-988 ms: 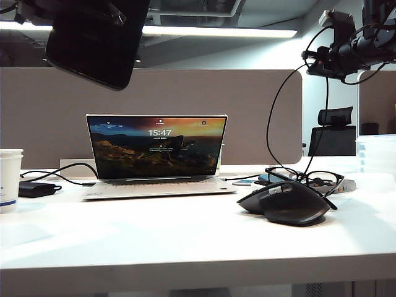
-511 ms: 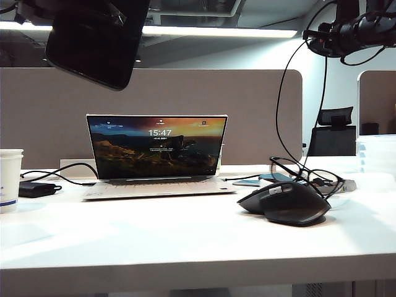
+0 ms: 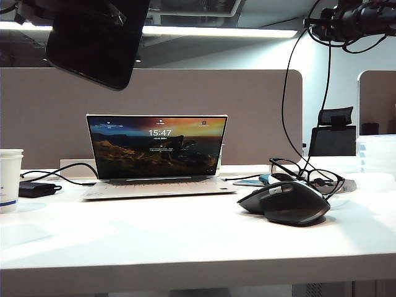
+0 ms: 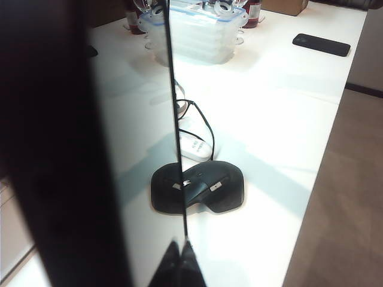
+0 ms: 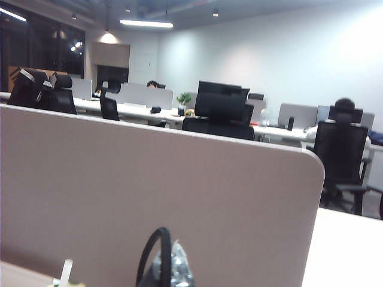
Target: Pick up the black phone, pick up the charger plug, insert the charger plug into the phone's charging port, and finally place the connected phone back on the desk.
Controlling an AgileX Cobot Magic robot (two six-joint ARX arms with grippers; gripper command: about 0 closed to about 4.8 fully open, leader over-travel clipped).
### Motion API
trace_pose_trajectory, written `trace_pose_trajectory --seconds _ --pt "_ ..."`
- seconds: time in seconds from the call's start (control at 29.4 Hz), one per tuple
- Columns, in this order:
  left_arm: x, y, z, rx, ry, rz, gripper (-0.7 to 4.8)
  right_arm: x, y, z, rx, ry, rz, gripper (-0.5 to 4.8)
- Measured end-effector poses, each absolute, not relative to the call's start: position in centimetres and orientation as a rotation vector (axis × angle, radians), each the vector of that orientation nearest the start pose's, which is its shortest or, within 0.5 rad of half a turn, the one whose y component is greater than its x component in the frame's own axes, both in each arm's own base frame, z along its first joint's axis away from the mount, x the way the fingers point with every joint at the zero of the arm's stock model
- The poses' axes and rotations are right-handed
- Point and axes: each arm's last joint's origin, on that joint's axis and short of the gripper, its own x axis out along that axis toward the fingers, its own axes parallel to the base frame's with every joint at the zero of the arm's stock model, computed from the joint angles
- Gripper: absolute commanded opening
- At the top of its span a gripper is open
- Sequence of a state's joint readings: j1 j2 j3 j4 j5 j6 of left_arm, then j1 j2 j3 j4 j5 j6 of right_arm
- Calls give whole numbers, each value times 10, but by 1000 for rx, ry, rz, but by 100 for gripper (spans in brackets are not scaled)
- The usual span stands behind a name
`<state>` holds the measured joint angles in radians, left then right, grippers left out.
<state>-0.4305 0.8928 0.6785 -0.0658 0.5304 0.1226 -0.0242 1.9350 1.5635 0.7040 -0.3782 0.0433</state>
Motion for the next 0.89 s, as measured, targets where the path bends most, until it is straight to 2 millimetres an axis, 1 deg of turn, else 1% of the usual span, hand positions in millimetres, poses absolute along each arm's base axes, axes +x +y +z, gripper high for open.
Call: trace_pose_trajectory --seconds 0.34,0.55,0.89 --pt "172 -95 290 98 232 -971 -6 448 0 359 -47 -383 356 -6" --pt "172 -95 289 97 238 -971 -6 442 1 369 -60 -417 356 -6" --pt "171 -95 289 97 247 -971 -6 439 5 396 -77 -502 363 -6"
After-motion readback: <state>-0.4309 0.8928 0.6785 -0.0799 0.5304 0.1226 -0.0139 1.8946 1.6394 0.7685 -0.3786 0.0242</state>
